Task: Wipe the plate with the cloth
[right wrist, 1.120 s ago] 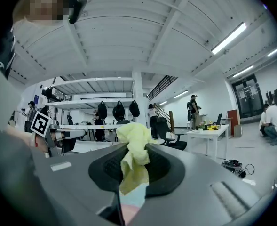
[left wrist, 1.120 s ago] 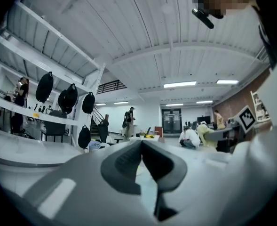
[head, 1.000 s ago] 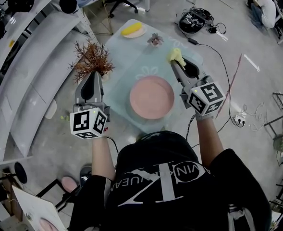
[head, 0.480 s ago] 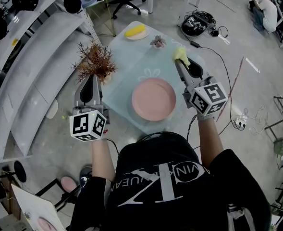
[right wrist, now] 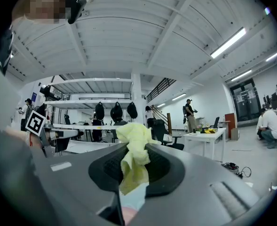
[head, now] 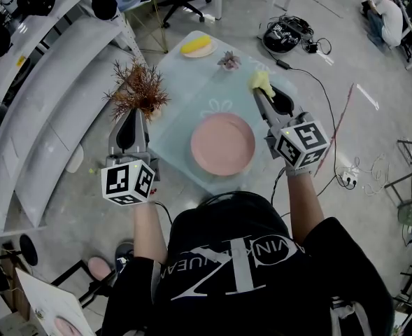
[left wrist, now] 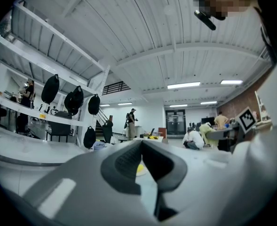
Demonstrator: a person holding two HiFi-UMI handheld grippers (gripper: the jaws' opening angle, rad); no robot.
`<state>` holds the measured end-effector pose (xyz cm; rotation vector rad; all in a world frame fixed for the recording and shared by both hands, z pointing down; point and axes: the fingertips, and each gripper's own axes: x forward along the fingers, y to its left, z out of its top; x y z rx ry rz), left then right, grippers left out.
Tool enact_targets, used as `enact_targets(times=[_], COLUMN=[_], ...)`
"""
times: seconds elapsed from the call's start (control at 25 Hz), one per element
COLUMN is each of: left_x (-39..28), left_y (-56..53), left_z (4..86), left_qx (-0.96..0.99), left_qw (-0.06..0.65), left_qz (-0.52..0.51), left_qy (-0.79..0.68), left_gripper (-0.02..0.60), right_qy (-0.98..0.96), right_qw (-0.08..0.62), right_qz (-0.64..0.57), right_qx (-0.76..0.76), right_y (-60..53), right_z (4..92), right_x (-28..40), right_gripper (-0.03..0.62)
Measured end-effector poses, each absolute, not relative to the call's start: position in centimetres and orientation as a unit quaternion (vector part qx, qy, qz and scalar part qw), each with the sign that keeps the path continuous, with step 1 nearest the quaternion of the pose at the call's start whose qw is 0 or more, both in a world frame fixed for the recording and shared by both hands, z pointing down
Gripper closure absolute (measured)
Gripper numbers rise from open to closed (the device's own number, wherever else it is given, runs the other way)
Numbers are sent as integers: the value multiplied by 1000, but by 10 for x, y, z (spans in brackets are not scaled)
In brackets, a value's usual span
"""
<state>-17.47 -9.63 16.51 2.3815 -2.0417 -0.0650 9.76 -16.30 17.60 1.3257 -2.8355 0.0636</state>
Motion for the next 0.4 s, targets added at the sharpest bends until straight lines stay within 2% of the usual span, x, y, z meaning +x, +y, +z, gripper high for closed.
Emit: enact_targets(times=[0.4], left_x=[-172], left_y=[-96], left_z=[171], left_qx=[761], left_qw=[10], left_qz=[-15], left_qy=[-649], left_gripper=[581], right_qy=[-905], right_qw=[6], right_qz=[28], right_qx=[425], right_y=[-158], right_z=[180], right_x=[100], right_gripper=[513])
